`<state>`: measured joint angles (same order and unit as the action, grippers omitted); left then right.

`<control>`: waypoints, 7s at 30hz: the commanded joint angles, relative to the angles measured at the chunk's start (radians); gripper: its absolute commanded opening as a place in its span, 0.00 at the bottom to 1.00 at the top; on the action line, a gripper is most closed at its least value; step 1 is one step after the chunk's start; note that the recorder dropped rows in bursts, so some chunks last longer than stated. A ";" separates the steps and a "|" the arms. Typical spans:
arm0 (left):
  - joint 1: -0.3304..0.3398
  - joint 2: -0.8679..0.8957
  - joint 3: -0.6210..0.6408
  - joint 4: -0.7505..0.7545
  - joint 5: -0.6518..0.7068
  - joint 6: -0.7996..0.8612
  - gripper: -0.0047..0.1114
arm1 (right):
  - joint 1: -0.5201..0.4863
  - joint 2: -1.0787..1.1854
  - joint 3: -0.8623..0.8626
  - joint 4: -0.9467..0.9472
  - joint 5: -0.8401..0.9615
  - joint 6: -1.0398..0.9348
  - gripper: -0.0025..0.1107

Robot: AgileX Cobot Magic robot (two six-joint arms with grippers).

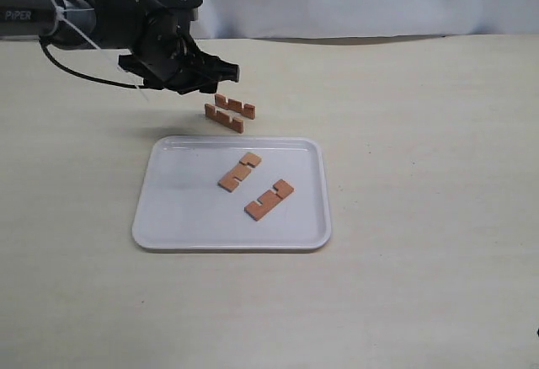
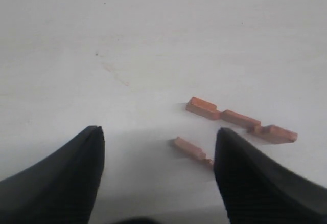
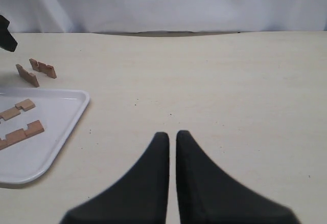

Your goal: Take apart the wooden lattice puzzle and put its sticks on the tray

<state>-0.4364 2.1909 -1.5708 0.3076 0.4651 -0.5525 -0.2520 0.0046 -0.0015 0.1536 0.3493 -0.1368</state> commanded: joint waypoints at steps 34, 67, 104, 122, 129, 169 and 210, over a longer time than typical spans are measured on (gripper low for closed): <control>0.018 0.019 -0.002 -0.015 -0.117 -0.129 0.55 | -0.001 -0.005 0.002 -0.001 -0.006 -0.005 0.06; -0.049 0.132 -0.087 -0.084 0.030 -0.130 0.55 | -0.001 -0.005 0.002 -0.001 -0.006 -0.005 0.06; -0.047 0.182 -0.198 -0.199 0.127 0.419 0.67 | -0.001 -0.005 0.002 -0.001 -0.006 -0.005 0.06; -0.047 0.213 -0.198 -0.214 0.142 0.451 0.33 | -0.001 -0.005 0.002 -0.001 -0.006 -0.005 0.06; -0.047 0.193 -0.198 -0.212 0.124 0.451 0.04 | -0.001 -0.005 0.002 -0.001 -0.006 -0.005 0.06; -0.012 0.125 -0.198 -0.302 0.259 0.537 0.77 | -0.001 -0.005 0.002 -0.001 -0.006 -0.005 0.06; -0.018 0.199 -0.198 -0.301 0.178 0.590 0.77 | -0.001 -0.005 0.002 -0.001 -0.006 -0.005 0.06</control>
<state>-0.4531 2.3815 -1.7690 0.0000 0.6479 0.0310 -0.2520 0.0046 -0.0015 0.1536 0.3493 -0.1368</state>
